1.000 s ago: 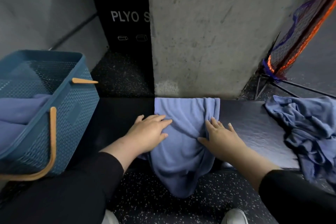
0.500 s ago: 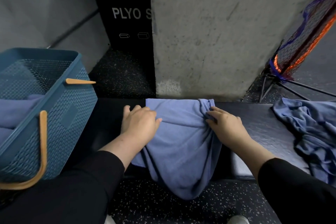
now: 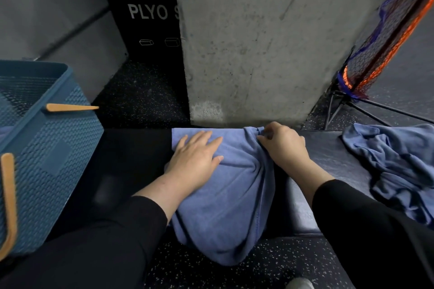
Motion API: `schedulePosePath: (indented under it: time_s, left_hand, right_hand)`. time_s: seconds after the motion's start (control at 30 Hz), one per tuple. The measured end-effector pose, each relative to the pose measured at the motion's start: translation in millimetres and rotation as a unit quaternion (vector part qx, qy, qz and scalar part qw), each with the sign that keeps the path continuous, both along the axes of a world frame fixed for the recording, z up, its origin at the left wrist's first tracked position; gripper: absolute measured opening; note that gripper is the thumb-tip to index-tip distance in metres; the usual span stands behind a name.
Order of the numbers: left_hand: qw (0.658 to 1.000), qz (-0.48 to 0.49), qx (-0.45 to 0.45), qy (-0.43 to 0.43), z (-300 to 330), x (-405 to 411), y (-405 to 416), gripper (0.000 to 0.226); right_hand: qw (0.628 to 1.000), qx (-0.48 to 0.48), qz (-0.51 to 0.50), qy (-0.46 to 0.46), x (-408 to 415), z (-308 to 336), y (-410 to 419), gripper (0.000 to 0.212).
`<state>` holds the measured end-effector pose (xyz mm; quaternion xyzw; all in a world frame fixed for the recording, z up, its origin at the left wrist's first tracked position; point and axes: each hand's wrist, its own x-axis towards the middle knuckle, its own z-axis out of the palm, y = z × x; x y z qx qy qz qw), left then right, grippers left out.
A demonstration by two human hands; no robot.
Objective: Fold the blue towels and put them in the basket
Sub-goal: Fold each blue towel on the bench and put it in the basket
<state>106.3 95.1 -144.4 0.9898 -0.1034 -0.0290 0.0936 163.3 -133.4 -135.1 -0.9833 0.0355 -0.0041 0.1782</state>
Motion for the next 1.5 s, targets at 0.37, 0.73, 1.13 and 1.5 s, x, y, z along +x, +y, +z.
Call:
schedulePosePath:
  time_s: [0.37,0.73,1.13,1.5]
  left_hand:
    - [0.996,0.003,-0.015,0.092,-13,7,5,0.059]
    - [0.989,0.053,-0.133,-0.03,6,-6,15,0.044]
    - [0.995,0.06,-0.001,-0.083,-4,-1,44,0.019]
    - [0.981,-0.055,-0.128,-0.134,-4,-16,66,0.034]
  right_hand:
    - [0.988,0.132,-0.065,-0.052,42,8,-4,0.019]
    - [0.988,-0.022,0.125,-0.091,7,18,-8,0.021]
    - [0.955,-0.162,0.216,0.126,-78,8,18,0.082]
    - [0.977,-0.13,0.166,-0.025,-31,1,5,0.058]
